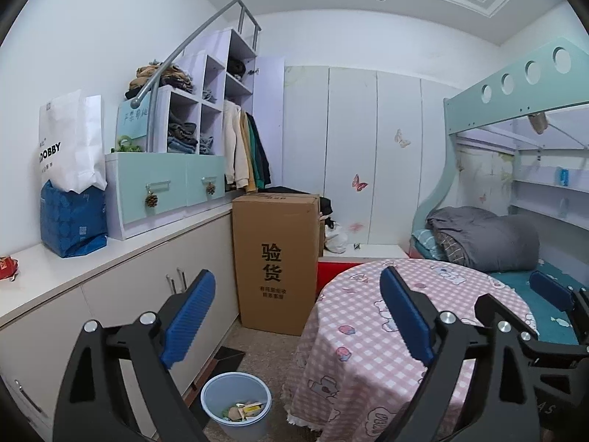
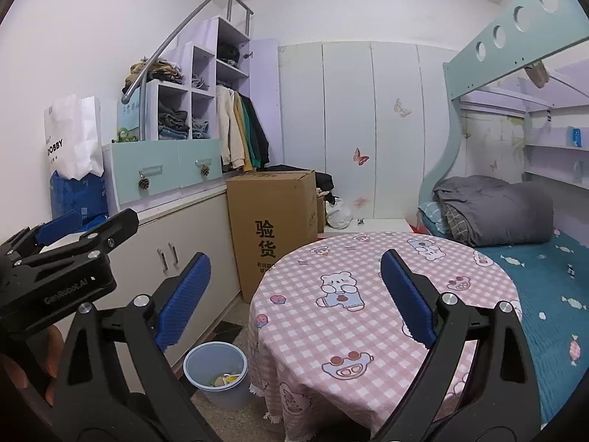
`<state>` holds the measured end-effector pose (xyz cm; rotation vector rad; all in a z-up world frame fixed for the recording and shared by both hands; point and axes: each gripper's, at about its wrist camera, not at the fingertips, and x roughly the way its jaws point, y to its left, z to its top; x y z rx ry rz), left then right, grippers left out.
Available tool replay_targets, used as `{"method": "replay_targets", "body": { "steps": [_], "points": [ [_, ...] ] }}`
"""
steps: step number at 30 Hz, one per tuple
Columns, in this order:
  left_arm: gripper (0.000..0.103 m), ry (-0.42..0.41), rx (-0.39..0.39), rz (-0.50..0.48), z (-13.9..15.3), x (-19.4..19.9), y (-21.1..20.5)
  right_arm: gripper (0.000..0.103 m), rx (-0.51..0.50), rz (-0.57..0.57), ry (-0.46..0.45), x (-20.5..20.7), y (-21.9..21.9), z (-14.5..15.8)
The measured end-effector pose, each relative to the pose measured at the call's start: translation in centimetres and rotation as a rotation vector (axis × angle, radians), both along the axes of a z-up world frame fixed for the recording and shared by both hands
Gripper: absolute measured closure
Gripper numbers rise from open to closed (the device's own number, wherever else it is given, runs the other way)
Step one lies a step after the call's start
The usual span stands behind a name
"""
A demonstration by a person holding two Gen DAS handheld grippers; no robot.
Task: Collect trash
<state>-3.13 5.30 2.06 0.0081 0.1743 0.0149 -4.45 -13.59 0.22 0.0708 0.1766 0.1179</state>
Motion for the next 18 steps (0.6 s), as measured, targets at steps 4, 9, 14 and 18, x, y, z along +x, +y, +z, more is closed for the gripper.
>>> {"method": "replay_targets", "body": {
  "steps": [4,9,14,18],
  "points": [
    [0.013,0.000,0.011,-0.005,0.00,-0.25,-0.35,0.011,-0.001,-0.014,-0.010,-0.80,-0.23,-0.04],
    [0.013,0.002,0.024,-0.011,-0.11,-0.46,-0.83,0.011,-0.001,-0.019,-0.011,-1.16,-0.43,-0.10],
    [0.013,0.001,0.021,-0.022,-0.18,-0.56,-0.87,0.011,-0.001,-0.016,-0.004,-1.21,-0.47,-0.34],
    [0.013,0.005,0.019,-0.031,-0.30,-0.49,-0.87,0.011,0.001,-0.015,0.000,-1.18,-0.45,-0.44]
  ]
}}
